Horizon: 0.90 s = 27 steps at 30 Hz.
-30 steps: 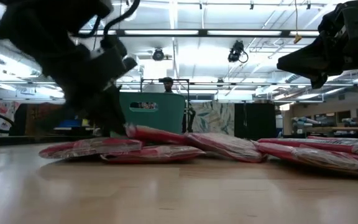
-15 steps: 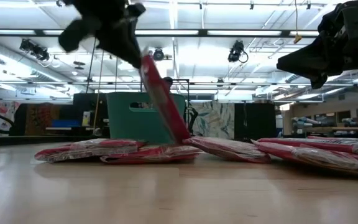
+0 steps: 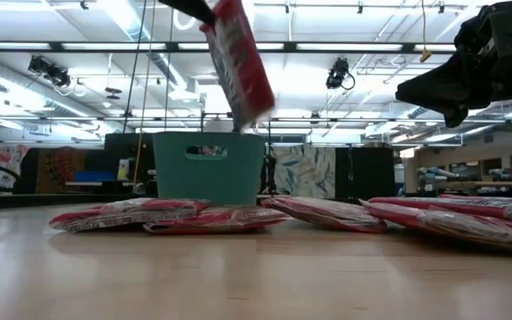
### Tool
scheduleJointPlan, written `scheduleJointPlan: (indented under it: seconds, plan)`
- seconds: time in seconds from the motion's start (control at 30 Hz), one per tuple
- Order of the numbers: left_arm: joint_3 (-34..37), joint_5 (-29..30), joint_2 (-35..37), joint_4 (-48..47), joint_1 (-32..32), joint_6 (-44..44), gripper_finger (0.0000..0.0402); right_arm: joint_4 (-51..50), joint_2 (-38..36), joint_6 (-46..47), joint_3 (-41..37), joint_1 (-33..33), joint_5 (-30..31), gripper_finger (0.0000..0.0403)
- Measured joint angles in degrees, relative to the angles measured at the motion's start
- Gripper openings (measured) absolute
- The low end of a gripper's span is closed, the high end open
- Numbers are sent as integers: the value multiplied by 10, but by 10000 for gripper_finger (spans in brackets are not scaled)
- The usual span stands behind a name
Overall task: Sort popcorn bags into baskets
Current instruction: Put the red popcorn bag into the green bin
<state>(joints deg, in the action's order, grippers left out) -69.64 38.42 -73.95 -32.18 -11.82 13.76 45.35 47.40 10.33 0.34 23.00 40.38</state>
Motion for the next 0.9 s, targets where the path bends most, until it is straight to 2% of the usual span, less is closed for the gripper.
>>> scheduleJointPlan:
  seconds: [0.23, 0.43, 0.67, 0.9]
  plan:
    - [-2, 1, 61, 6, 71, -29, 5, 0, 0, 0, 0, 0, 0, 90]
    - [-2, -2, 73, 10, 160, -57, 6, 0, 0, 0, 0, 0, 0, 90]
    - [-2, -66, 66, 4, 278, -71, 6, 0, 0, 0, 0, 0, 0, 90]
    - [-2, -164, 49, -2, 375, -89, 6, 0, 0, 0, 0, 0, 0, 90]
